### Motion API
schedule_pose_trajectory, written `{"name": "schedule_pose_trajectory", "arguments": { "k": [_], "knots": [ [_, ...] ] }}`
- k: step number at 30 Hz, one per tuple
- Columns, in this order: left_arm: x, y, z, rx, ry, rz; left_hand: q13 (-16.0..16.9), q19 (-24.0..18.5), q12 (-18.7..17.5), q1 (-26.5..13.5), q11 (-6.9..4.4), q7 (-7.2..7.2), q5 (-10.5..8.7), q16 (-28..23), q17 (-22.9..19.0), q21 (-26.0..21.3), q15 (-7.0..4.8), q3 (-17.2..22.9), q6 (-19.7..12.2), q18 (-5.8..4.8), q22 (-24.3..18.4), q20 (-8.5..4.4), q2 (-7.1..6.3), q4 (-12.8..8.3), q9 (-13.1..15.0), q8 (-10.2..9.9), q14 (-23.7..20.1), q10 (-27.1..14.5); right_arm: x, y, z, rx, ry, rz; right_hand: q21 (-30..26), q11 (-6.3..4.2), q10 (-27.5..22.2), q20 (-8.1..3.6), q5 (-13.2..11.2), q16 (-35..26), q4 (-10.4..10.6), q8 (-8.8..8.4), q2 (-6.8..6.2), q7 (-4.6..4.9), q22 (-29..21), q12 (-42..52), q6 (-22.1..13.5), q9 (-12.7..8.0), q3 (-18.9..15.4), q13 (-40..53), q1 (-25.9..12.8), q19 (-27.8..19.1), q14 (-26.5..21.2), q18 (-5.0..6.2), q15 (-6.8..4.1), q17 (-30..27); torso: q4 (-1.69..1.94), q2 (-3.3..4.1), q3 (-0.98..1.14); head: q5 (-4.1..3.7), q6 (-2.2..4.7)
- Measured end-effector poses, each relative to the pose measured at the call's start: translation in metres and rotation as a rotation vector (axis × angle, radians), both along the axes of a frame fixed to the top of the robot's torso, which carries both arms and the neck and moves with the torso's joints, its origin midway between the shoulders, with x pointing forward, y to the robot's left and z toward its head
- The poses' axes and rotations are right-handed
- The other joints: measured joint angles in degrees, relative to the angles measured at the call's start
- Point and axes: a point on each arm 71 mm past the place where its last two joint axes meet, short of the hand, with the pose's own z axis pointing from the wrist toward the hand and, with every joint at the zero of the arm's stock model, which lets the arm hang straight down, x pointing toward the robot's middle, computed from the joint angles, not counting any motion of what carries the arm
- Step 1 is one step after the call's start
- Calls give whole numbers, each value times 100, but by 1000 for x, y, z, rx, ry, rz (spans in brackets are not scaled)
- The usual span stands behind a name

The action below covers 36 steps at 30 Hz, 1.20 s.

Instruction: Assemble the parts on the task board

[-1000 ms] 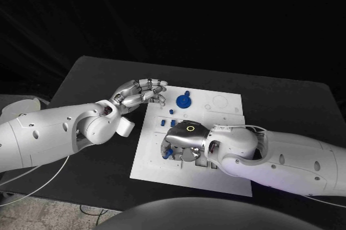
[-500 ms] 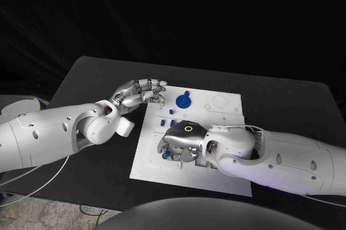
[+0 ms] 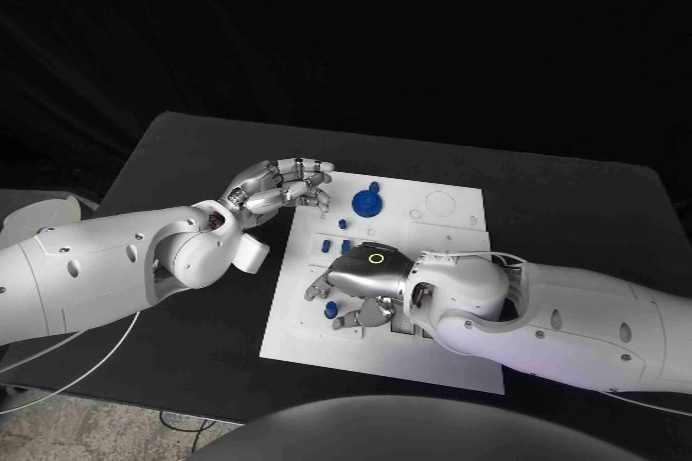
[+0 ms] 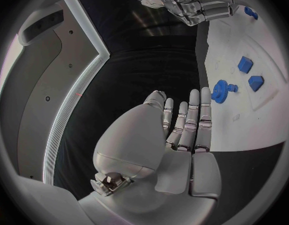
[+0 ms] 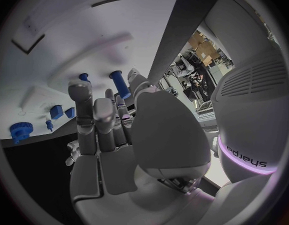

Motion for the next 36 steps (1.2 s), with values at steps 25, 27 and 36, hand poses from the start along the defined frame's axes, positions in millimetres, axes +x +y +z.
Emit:
{"name": "schedule_pose_trajectory", "arguments": {
  "k": [25,27,36],
  "knots": [
    [-1,3,0,-2,7,8,-9,0,0,0,0,0,0,24,0,-27,0,14,0,1,8,0,0,-15,-6,0,0,0,38,-127,86,234,144,-392,313,-325,976,-116,556,422,309,688,554,238,-1,4336,758,77,-967,3101,-518,133,141,1,-184,398,-15,-15,-4,-164,0],
    [0,3,0,-2,7,7,-9,0,0,0,0,0,0,24,0,-27,0,14,0,0,8,0,0,-14,-6,0,0,0,41,-135,83,224,164,-432,1178,-475,2543,-215,448,935,250,956,688,131,1,6416,965,267,-1122,5909,-1074,500,544,-98,-309,1216,-19,-20,0,-193,0],
    [0,2,-2,-1,10,8,-9,0,0,0,0,0,0,24,0,-27,0,14,0,0,8,0,0,-14,-5,0,0,0,49,-167,55,6,265,-644,2901,-825,3325,-503,243,1950,385,2182,826,-284,3,7739,1276,1467,-1345,6914,-2969,1028,675,-276,-609,1888,-24,-35,14,-292,0]
  ]
}}
